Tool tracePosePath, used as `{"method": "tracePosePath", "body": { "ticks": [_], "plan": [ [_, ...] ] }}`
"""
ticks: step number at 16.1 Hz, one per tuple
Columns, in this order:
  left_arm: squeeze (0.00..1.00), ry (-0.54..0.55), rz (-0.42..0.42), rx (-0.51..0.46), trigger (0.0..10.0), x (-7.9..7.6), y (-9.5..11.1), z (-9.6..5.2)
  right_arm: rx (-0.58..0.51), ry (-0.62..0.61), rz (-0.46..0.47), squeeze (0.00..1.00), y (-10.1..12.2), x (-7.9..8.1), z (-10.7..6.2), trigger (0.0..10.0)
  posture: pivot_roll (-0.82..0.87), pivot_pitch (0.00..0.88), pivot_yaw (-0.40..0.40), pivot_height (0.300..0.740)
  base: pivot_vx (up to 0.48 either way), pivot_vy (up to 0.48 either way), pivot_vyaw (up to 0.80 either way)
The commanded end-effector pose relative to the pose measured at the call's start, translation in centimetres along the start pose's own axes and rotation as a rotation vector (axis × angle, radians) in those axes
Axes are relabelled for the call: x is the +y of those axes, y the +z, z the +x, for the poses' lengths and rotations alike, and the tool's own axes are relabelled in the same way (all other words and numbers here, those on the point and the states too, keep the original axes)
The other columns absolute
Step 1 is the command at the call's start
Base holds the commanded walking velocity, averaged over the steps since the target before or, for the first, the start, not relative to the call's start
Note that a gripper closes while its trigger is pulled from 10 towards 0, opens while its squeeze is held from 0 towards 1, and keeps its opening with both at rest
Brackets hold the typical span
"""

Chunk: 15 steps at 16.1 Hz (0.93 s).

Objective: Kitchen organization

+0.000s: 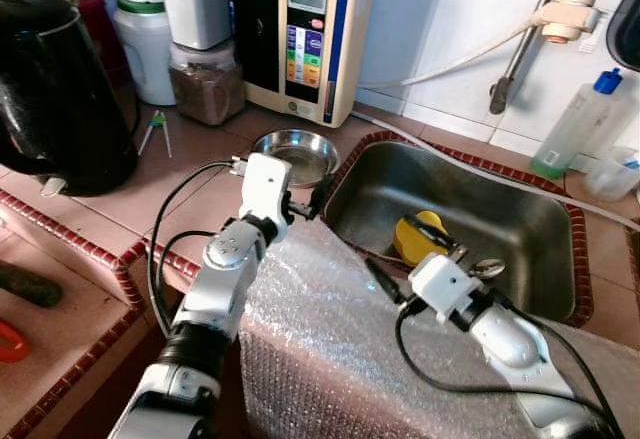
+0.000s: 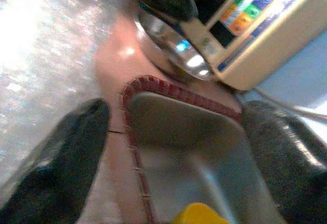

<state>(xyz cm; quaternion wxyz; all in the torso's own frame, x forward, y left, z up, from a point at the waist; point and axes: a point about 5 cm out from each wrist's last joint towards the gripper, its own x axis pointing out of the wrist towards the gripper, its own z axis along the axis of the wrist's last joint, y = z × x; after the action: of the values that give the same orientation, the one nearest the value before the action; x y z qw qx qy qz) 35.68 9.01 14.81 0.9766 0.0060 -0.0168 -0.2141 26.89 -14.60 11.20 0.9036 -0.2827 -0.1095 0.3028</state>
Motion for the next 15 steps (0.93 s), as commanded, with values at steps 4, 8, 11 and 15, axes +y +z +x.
{"method": "tracePosePath", "body": {
  "ticks": [4,8,11,15],
  "plan": [
    [1.0,0.082,-0.062,0.042,10.0,0.3,-0.5,0.9,0.013,-0.082,-0.053,1.0,1.5,-0.9,-0.6,10.0,0.06,0.0,-0.064,0.74,0.0,0.0,0.0],
    [0.87,0.108,-0.07,0.014,10.0,0.7,0.1,1.2,0.141,-0.294,-0.229,1.0,0.7,-4.5,-1.7,10.0,0.06,0.0,-0.061,0.74,0.0,0.0,0.0],
    [0.0,0.154,-0.094,0.033,10.0,1.5,-0.4,1.1,0.114,-0.48,-0.259,0.85,2.3,-7.4,-1.8,10.0,0.06,0.0,-0.063,0.74,0.0,0.0,0.0],
    [0.0,0.244,-0.122,0.054,10.0,2.5,-0.4,1.5,-0.081,-0.33,-0.029,0.23,6.8,-4.8,-0.3,10.0,0.04,0.0,-0.059,0.74,0.0,0.0,0.0]
  ]
}}
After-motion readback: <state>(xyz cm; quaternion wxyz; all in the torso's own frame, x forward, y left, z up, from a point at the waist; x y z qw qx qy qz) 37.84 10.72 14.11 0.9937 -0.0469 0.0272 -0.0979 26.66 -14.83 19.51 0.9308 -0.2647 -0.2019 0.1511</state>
